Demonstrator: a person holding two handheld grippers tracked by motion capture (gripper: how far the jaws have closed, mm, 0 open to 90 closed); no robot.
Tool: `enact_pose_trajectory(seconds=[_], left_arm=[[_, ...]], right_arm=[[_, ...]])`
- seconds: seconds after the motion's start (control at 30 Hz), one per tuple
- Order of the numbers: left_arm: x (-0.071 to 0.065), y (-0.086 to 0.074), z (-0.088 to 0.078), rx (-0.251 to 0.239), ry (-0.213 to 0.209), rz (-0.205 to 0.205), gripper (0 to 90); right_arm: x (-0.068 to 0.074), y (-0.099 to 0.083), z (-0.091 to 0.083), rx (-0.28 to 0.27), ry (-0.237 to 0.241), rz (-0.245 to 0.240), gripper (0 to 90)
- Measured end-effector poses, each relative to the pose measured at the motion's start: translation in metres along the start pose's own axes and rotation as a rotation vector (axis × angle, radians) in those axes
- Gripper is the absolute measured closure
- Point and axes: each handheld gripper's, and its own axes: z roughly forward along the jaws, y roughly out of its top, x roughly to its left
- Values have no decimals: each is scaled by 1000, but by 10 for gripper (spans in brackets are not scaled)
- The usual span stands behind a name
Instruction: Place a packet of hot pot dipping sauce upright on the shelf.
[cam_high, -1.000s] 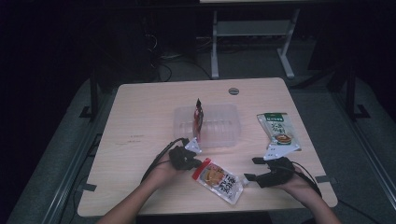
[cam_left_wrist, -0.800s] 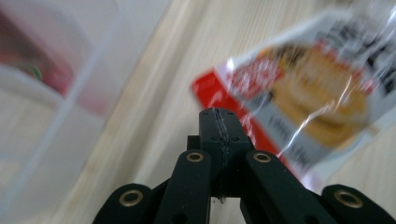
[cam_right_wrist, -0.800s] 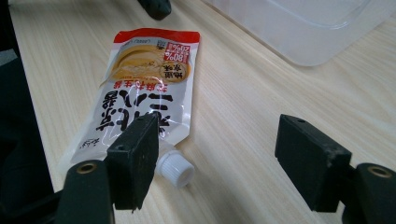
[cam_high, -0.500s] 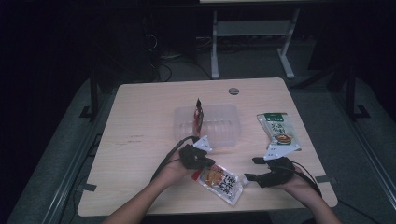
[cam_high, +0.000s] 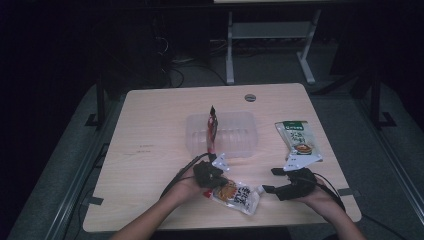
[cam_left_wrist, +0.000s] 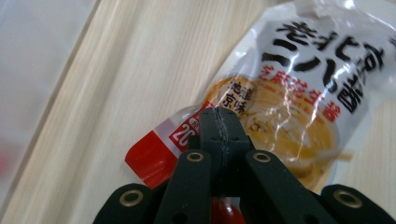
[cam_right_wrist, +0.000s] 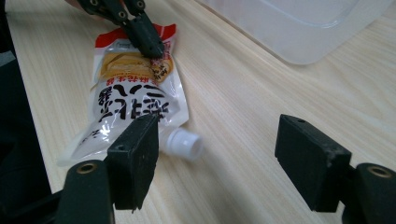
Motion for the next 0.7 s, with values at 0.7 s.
enact_pose_trajectory(seconds=[0.7], left_arm=[[-2, -54, -41, -22, 29, -118, 900]], right_arm=[[-1, 1, 1, 0, 1, -4, 297]])
